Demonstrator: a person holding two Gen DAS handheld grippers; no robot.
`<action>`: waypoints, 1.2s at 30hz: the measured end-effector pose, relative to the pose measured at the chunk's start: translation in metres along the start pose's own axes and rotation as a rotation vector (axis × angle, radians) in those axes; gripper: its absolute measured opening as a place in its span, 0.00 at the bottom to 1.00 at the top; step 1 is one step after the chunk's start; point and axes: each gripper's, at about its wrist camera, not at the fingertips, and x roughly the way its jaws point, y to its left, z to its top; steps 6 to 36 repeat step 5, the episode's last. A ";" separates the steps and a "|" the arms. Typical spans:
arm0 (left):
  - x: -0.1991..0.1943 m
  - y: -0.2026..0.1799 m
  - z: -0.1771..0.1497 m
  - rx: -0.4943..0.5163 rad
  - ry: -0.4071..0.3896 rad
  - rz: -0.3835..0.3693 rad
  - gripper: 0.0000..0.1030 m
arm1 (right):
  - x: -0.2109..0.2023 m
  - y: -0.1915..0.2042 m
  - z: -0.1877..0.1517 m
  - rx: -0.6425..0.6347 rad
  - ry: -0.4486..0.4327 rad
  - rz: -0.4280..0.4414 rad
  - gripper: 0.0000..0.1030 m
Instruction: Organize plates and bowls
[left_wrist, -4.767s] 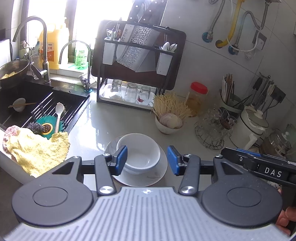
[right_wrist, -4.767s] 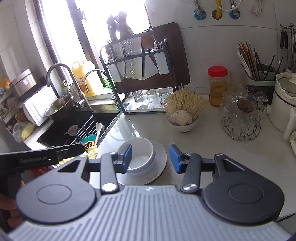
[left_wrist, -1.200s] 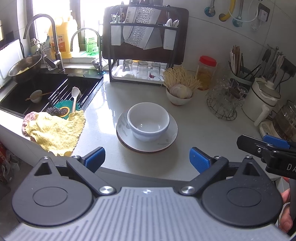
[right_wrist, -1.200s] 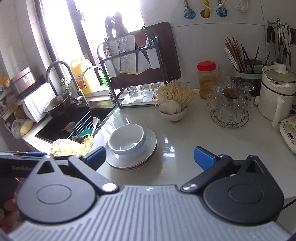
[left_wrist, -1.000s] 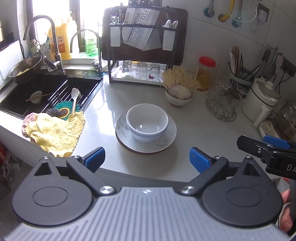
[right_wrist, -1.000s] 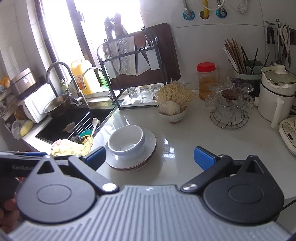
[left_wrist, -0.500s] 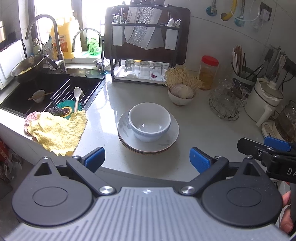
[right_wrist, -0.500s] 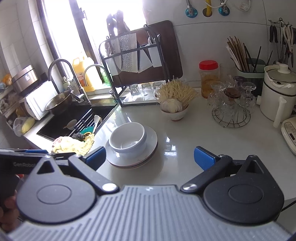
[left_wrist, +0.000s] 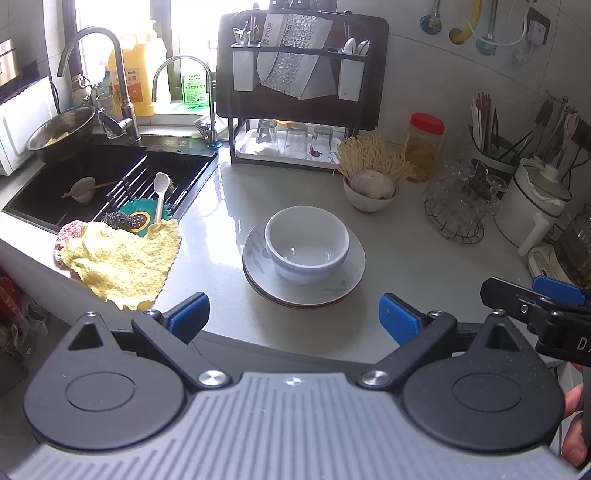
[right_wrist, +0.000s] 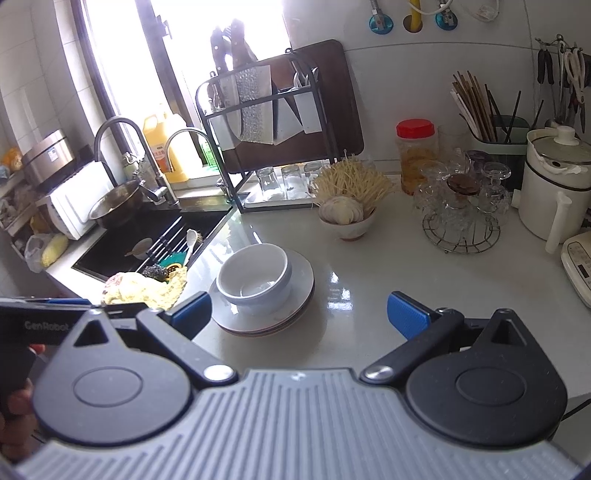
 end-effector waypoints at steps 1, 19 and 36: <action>-0.001 0.000 0.000 -0.001 -0.005 0.003 0.97 | 0.000 0.001 0.000 -0.002 -0.001 0.001 1.00; -0.002 0.000 -0.001 0.004 -0.005 0.011 0.97 | 0.002 0.001 0.000 -0.005 0.002 0.006 1.00; -0.002 0.000 -0.001 0.004 -0.005 0.011 0.97 | 0.002 0.001 0.000 -0.005 0.002 0.006 1.00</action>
